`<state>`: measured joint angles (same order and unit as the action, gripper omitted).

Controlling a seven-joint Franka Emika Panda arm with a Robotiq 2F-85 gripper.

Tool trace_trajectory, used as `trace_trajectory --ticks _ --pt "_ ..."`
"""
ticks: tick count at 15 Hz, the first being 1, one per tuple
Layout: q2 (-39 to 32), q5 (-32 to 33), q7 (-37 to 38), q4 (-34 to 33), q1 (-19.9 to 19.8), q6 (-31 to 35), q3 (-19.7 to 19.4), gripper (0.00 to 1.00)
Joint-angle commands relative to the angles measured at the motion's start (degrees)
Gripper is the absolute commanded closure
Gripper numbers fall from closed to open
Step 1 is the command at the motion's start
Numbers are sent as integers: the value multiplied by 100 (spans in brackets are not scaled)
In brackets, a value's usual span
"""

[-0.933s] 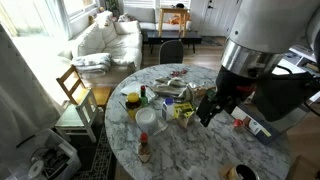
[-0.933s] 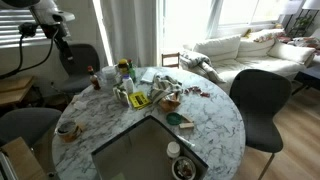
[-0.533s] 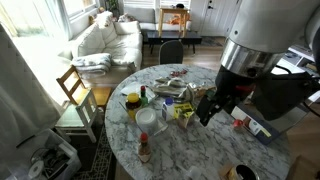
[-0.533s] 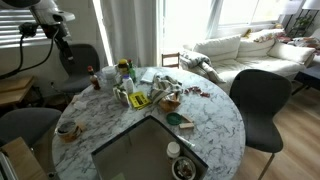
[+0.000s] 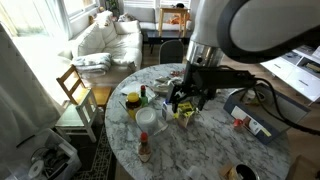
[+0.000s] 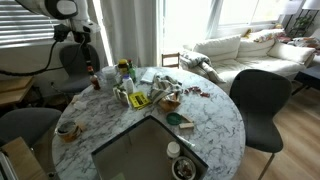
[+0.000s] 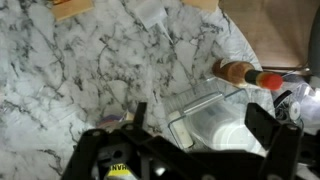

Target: Remote the plastic cup and silver cup from the clear case and put them in an upright position

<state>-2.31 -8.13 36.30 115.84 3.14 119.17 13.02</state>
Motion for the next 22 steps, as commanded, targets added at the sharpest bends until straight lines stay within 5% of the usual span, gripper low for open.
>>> trace_trajectory --ticks 1,10,22 --pt "-1200 -411 591 -1171 209 -302 -298 0" --pt "-2855 -1380 2261 -2885 410 -308 -671 0" --pt "-3672 -694 3602 -3679 872 -341 -1013 0"
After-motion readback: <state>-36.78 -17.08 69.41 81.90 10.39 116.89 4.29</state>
